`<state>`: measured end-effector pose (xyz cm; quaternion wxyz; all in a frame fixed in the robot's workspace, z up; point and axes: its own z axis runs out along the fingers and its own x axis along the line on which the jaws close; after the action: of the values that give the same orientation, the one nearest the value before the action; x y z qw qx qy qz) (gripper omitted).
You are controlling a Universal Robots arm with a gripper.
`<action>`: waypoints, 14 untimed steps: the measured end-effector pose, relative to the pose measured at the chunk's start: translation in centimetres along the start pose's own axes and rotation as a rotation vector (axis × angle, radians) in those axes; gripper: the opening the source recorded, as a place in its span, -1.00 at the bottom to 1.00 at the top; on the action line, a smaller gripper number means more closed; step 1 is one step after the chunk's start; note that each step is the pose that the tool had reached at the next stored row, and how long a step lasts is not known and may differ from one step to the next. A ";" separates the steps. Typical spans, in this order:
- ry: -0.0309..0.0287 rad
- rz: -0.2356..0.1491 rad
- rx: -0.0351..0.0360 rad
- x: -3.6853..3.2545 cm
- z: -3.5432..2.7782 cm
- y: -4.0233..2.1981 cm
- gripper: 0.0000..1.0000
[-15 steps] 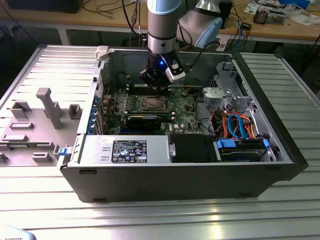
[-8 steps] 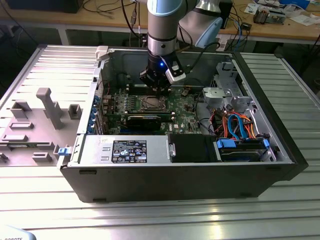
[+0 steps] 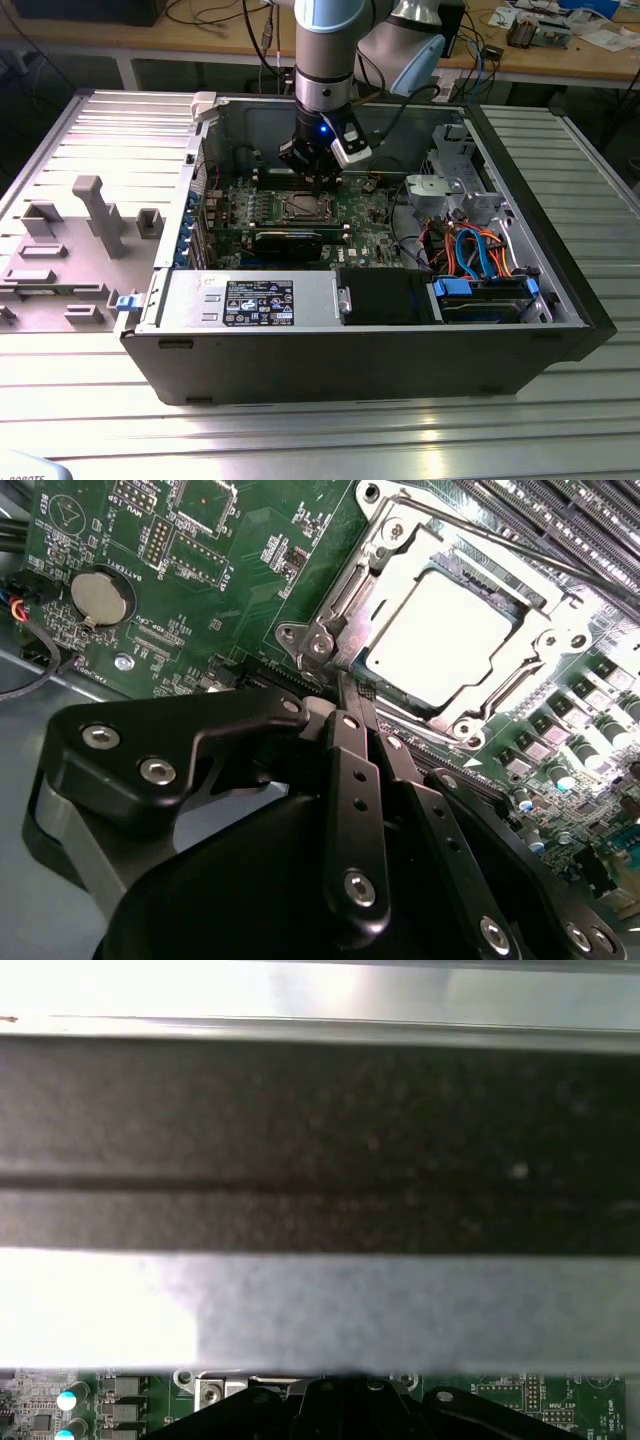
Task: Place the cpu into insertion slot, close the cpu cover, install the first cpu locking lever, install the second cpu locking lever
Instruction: 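Install the second cpu locking lever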
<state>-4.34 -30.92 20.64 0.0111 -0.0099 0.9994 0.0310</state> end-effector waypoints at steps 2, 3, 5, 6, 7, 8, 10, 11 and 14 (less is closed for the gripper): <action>-0.0001 0.000 0.0000 0.00 0.00 -0.01 -0.79; 0.0000 0.000 -0.0001 0.00 0.00 -0.03 -0.79; -0.0001 0.000 -0.0001 0.01 -0.01 -0.19 -0.79; 0.0000 0.000 0.0002 0.01 -0.01 -0.21 -0.79; 0.0000 0.000 0.0005 0.00 -0.02 -0.21 -0.79; 0.0001 0.000 0.0007 0.00 -0.19 -0.21 -0.79; 0.0000 0.000 0.0012 -0.01 -0.48 -0.19 -0.79; 0.0000 0.000 0.0020 0.00 -0.49 -0.25 -0.79; 0.0000 0.000 0.0021 0.00 -0.48 -0.43 -0.79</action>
<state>-4.35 -31.38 21.09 0.0110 -0.0099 0.9994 0.0300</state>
